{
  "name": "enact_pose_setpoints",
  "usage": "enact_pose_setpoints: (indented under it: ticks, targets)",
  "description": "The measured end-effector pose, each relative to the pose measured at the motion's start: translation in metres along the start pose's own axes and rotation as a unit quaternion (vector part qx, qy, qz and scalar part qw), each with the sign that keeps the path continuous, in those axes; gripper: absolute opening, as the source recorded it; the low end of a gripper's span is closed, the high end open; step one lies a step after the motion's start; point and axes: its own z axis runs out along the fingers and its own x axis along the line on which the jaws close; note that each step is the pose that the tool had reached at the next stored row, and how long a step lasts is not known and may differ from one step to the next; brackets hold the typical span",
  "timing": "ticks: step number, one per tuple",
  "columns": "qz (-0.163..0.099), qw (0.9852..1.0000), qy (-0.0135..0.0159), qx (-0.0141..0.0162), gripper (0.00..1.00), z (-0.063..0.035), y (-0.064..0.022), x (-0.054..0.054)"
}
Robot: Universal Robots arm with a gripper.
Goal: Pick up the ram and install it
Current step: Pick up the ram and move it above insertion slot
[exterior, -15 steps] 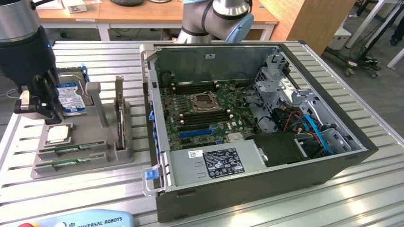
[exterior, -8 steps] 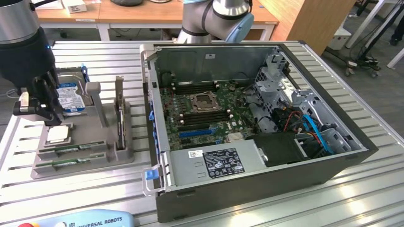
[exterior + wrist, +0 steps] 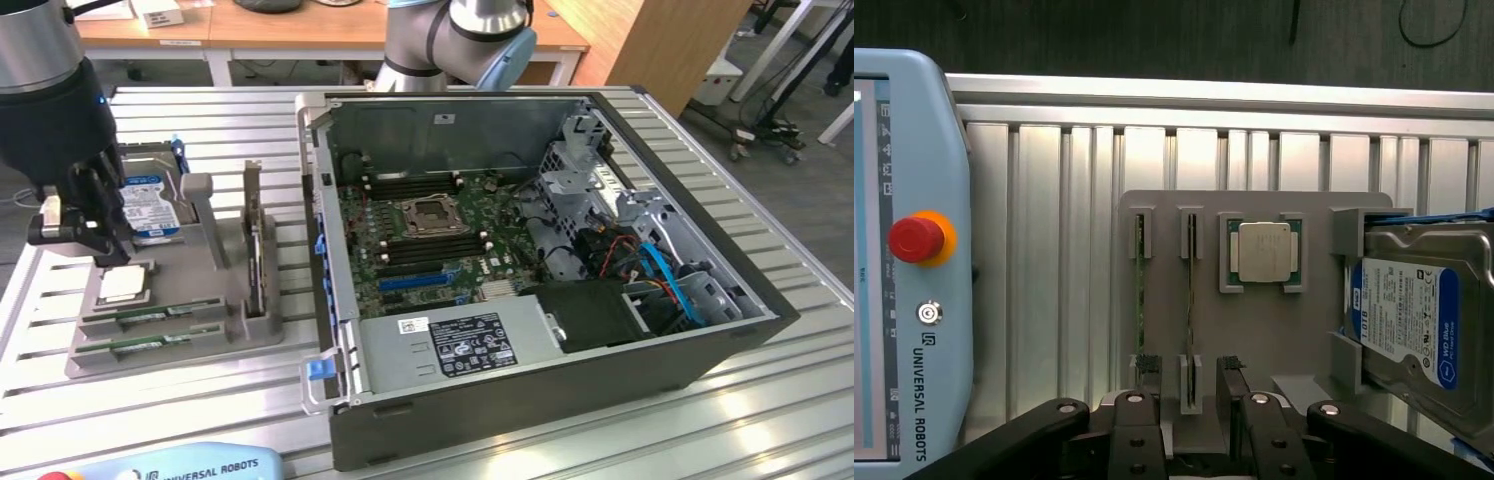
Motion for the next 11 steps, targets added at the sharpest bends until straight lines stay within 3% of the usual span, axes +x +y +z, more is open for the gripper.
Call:
enact_pose_setpoints:
  ticks: [11]
  targets:
    - [0.0, 1.0, 0.0, 0.0002, 0.35, 0.0141, -0.0006, 0.0]
